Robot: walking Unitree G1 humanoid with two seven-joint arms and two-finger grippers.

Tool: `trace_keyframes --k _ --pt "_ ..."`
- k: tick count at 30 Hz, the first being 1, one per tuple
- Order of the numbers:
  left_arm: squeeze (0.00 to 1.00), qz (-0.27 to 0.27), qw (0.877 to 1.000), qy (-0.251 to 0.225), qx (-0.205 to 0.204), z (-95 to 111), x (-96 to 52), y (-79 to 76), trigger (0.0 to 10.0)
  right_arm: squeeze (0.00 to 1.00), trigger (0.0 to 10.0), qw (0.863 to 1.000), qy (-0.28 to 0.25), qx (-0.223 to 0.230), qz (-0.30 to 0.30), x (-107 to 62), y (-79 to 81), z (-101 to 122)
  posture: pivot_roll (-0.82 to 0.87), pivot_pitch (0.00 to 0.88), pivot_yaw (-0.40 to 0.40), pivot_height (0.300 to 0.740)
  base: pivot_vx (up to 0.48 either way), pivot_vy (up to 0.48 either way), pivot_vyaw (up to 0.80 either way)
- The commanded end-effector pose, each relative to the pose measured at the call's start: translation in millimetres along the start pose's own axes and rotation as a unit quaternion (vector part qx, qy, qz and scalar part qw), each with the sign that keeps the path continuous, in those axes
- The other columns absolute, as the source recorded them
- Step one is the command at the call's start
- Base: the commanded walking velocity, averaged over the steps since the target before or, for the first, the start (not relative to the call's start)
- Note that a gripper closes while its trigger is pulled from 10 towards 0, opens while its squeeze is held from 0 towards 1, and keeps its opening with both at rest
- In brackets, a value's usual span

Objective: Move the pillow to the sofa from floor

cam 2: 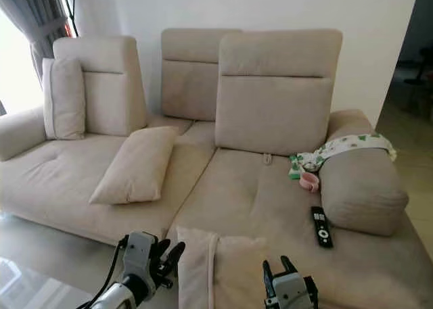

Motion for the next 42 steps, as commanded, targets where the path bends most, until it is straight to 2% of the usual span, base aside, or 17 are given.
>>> trace_keyframes --k 1,10,13,14,17,20,21,26,27,28,29,30,31,38,39,41,42 --pt "0.0 0.005 1.0 0.004 0.009 -2 0.0 2.8 10.0 0.0 10.0 1.0 -0.002 0.008 0.0 0.9 2.3 2 0.11 0.0 0.08 0.545 0.0 0.0 0.0" --pt "0.0 0.009 1.0 -0.001 0.009 0 2.8 2.5 10.0 0.0 10.0 1.0 -0.003 0.011 0.002 2.4 2.3 2 0.11 0.0 0.077 0.497 0.0 0.0 0.0" --pt "0.0 0.016 1.0 -0.009 0.009 6 10.9 5.0 10.0 0.0 10.0 0.999 0.02 0.015 0.02 2.2 6.6 -6 0.11 0.0 0.077 0.497 0.0 0.0 0.0" --pt "0.0 0.019 1.0 -0.005 0.004 9 19.6 5.1 10.0 0.0 10.0 0.998 0.04 0.017 0.037 1.4 10.1 -14 0.12 0.0 0.073 0.497 0.0 0.0 0.0" --pt "0.0 0.014 1.0 0.004 0.018 11 29.5 1.3 10.0 0.0 10.0 0.997 0.058 0.014 0.055 3.2 10.3 -20 0.11 0.0 0.074 0.497 0.0 0.0 0.0" --pt "0.0 0.008 0.999 0.011 0.038 11 34.2 -1.8 10.0 0.0 10.0 0.995 0.072 0.008 0.065 10.8 2.0 -26 0.11 0.0 0.074 0.497 0.0 0.0 0.0" --pt "0.0 0.003 0.998 0.02 0.055 9 35.5 -2.7 10.0 0.0 10.0 0.994 0.082 0.011 0.064 15.9 -6.1 -29 0.11 0.0 0.074 0.497 0.0 0.0 0.0" --pt "0.0 -0.008 0.995 0.037 0.09 6 37.2 -4.1 10.0 0.0 10.0 0.994 0.087 0.012 0.065 22.2 -16.5 -30 0.11 0.0 0.076 0.497 0.0 0.0 0.0" --pt "0.0 -0.017 0.993 0.04 0.108 6 37.7 -5.4 10.0 0.04 10.0 0.994 0.086 0.009 0.07 24.1 -19.8 -29 0.11 0.0 0.075 0.497 0.0 0.0 0.0" --pt "0.0 -0.017 0.993 0.04 0.108 6 37.7 -5.4 10.0 0.04 10.0 0.994 0.086 0.009 0.07 24.1 -19.8 -29 0.11 0.0 0.075 0.497 0.0 0.0 0.0" --pt "0.0 -0.027 0.99 0.042 0.134 6 38.7 -6.4 10.0 0.31 10.0 0.993 0.088 0.0 0.083 26.2 -22.8 -29 0.11 0.0 0.075 0.497 0.0 0.0 0.0" --pt "0.0 -0.027 0.99 0.042 0.134 6 38.7 -6.4 10.0 0.31 10.0 0.993 0.088 0.0 0.083 26.2 -22.8 -29 0.11 0.0 0.075 0.497 0.0 0.0 0.0" --pt "0.0 -0.04 0.983 0.041 0.172 9 40.6 -7.5 10.0 1.0 10.0 0.989 0.094 -0.021 0.108 30.7 -26.5 -30 0.12 0.0 0.077 0.497 0.0 0.0 0.0" --pt "0.0 -0.043 0.981 0.04 0.183 11 41.3 -7.7 10.0 1.0 10.0 0.988 0.094 -0.033 0.12 33.9 -27.7 -30 0.12 0.003 0.078 0.497 0.0 0.0 0.0" --pt "0.0 -0.045 0.98 0.037 0.192 13 42.2 -8.3 10.0 0.44 10.0 0.985 0.094 -0.057 0.134 41.2 -27.6 -29 0.12 0.01 0.078 0.497 0.0 0.0 0.0" --pt "0.0 -0.045 0.98 0.037 0.192 13 42.2 -8.3 10.0 0.44 10.0 0.985 0.094 -0.057 0.134 41.2 -27.6 -29 0.12 0.01 0.078 0.497 0.0 0.0 0.0" --pt "0.0 -0.052 0.977 0.034 0.205 15 42.7 -12.3 10.0 0.0 10.0 0.98 0.093 -0.091 0.152 56.6 -24.3 -26 0.13 0.016 0.082 0.497 0.0 0.0 0.0"
Point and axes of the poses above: a point about 5 cm out from each wrist's last joint towards the gripper, its own x axis pointing out of the wrist towards the gripper, its own z axis along the axis of the wrist's last joint, y = z × x, the point moved 3 cm from there along x, pointing out of the wrist towards the gripper, and after that the axes turned 4 degrees about -x, right-handed, at the moved point
